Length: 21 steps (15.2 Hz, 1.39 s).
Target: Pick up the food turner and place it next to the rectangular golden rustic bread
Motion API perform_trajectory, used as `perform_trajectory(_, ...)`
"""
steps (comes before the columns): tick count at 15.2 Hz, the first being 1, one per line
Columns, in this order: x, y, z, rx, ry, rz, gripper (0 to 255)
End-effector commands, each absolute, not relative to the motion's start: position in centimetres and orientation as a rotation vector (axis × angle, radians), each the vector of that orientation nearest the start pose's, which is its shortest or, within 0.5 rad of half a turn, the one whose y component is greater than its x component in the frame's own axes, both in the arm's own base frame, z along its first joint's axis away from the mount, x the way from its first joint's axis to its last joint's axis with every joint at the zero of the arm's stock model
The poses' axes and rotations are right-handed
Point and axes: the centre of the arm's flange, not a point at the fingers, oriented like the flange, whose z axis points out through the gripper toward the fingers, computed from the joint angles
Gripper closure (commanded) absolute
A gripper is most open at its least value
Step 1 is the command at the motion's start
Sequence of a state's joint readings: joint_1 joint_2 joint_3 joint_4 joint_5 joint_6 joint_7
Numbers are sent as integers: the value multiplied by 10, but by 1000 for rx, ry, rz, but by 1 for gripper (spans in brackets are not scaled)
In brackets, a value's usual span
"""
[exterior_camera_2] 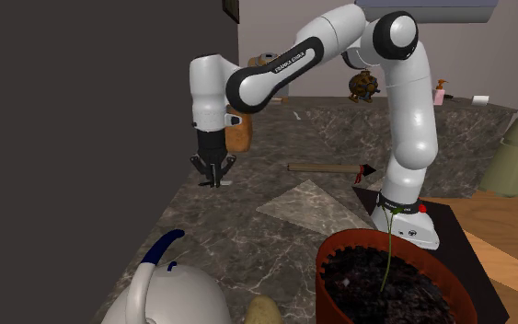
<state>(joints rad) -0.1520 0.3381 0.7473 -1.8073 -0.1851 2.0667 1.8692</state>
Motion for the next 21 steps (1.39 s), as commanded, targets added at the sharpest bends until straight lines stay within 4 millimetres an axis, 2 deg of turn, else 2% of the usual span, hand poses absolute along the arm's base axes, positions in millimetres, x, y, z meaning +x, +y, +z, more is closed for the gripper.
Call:
perform_trajectory(1, 541, 314, 412, -2546, 1773, 85, 255)
perform_trajectory(21, 541, 314, 518, -2546, 1773, 85, 255)
